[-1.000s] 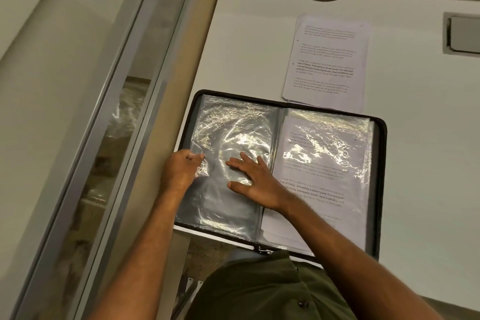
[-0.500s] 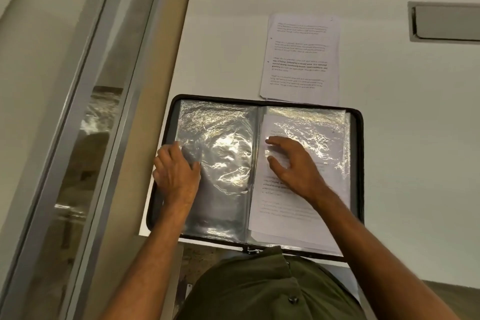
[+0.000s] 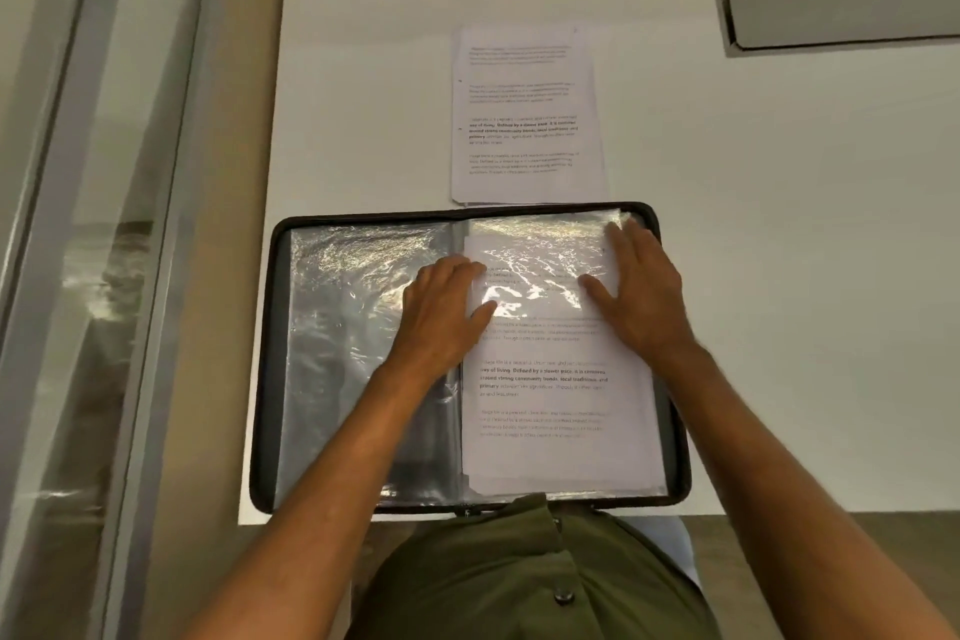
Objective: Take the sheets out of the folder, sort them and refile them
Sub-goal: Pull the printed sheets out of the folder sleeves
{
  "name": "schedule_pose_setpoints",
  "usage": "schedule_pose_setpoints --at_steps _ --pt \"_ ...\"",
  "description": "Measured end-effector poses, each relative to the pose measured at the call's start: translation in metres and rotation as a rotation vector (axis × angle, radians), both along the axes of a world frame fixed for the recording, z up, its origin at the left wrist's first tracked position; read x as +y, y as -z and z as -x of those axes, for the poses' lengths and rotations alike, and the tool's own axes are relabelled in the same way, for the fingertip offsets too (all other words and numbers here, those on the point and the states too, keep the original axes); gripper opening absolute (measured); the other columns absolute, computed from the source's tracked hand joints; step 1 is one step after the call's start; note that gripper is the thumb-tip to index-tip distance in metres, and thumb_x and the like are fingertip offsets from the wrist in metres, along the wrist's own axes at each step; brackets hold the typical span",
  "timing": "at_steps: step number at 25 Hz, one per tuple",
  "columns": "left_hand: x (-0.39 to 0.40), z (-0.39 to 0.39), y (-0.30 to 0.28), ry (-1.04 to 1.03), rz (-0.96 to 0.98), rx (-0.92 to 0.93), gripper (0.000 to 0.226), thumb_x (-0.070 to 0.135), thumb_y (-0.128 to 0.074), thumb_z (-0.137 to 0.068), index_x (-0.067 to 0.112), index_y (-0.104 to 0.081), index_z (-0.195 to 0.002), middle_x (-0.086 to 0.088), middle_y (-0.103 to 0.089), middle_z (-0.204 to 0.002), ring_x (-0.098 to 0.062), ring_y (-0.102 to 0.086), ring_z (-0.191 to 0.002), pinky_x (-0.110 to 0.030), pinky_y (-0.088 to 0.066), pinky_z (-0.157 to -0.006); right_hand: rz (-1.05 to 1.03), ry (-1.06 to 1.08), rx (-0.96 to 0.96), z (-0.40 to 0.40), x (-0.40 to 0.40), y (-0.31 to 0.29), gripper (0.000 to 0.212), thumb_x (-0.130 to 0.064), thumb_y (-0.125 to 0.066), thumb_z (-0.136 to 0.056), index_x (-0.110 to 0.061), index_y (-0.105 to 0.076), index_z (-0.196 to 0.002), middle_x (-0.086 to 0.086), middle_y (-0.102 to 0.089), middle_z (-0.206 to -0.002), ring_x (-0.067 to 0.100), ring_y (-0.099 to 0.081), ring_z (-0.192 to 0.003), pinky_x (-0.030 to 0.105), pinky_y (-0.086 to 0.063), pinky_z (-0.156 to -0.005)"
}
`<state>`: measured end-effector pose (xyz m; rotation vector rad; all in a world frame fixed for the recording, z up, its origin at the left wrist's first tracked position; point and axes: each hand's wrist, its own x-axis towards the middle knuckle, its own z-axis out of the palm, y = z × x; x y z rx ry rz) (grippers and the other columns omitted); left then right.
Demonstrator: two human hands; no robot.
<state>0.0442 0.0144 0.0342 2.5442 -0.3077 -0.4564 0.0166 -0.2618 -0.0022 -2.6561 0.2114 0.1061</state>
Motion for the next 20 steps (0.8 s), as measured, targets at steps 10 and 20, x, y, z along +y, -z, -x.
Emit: schedule_pose_setpoints --at_steps 10,20 --pt "-0.029 -0.053 0.008 0.018 0.02 -0.04 0.049 0.034 -0.067 -0.096 0.022 -0.052 -0.141 0.0 -0.047 -0.146 -0.023 -0.04 -0.132 -0.047 -0.04 -0.11 0.144 -0.004 -0.045 0.002 0.009 0.014 0.06 -0.052 -0.044 -0.104 -0.023 -0.045 -0.157 0.015 -0.023 -0.171 0.041 -0.018 -0.157 0.055 -0.026 -0.122" --pt "-0.049 -0.081 -0.006 0.135 0.004 -0.096 0.016 0.023 -0.061 -0.099 0.029 -0.074 -0.105 0.01 -0.065 -0.117 -0.016 -0.055 -0.113 -0.036 -0.025 -0.104 -0.143 0.028 -0.23 0.014 0.02 -0.014 0.038 -0.033 -0.057 -0.106 -0.026 -0.063 -0.143 0.01 -0.052 -0.152 0.03 -0.046 -0.139 0.049 -0.042 -0.113"
